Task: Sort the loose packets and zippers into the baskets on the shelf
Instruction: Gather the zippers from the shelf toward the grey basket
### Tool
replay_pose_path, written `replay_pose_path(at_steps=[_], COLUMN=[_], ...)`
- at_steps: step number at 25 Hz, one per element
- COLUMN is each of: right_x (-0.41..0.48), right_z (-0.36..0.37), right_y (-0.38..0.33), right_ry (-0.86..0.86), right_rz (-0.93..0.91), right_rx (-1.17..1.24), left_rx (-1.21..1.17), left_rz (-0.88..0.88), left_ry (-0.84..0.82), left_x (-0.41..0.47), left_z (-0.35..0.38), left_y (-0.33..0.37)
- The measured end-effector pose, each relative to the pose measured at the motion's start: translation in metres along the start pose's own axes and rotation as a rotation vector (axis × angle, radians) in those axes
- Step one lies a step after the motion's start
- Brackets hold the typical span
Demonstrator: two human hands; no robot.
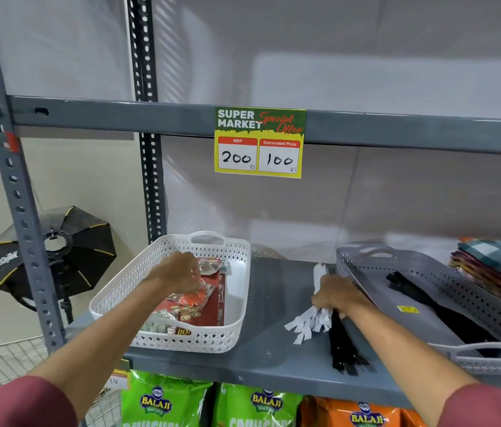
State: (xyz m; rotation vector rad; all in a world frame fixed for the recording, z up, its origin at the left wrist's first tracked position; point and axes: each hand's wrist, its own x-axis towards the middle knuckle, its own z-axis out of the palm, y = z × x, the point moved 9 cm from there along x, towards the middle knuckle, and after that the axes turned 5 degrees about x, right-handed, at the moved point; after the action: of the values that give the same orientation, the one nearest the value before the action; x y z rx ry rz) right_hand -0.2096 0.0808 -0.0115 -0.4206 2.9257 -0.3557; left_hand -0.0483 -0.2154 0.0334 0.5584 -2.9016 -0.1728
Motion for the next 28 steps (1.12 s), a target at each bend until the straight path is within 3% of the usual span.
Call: replay_pose_path(at_steps=[3,5,9,12,15,17,21,23,28], right_x=[-0.003,-0.003,-0.015,-0.028,-0.039,-0.041,-0.043,-0.038,-0.027], right_z=[0.001,-0.002,-0.024,-0.040,-0.047,-0.043,-0.047,-0.060,-0.106], right_y=[-0.004,-0.008,-0.021,-0.028,-0.023,-0.020,0.004,0.025,0.073], right_ry=[-0.019,-0.004,0.075,0.132,0.129,0.011,-0.207,-0.189,-0.068], right_rz=[-0.030,-0.079,-0.200,-0.300,-0.339,-0.350,-0.339,-0.327,-0.302], right_rx=[0.171,0.292,0.560,0.784,0.918,1.009,1.283,1.333,1.513], left_rx=[-0.231,-0.395,-0.810,-0.816,-1.315,-1.538,-1.556,-1.537,-1.217], left_rz=[0.067,0.145,0.083,-0.065,-0.168,-0.264,-0.324,-0.328,-0.271], left_ry=[0.273,0.320,0.073,-0.104,-0.226,-0.215,-0.193,-0.180,-0.083], left_x=[-0.013,-0.020,-0.015,-0.010,-0.004,0.002,0.007,0.010,0.028], left_z=[-0.043,-0.060,-0.031,0.016,0.050,0.059,0.063,0.059,0.034], left_y=[0.037,0.074,0.141,0.178,0.210,0.214,0.216,0.222,0.240])
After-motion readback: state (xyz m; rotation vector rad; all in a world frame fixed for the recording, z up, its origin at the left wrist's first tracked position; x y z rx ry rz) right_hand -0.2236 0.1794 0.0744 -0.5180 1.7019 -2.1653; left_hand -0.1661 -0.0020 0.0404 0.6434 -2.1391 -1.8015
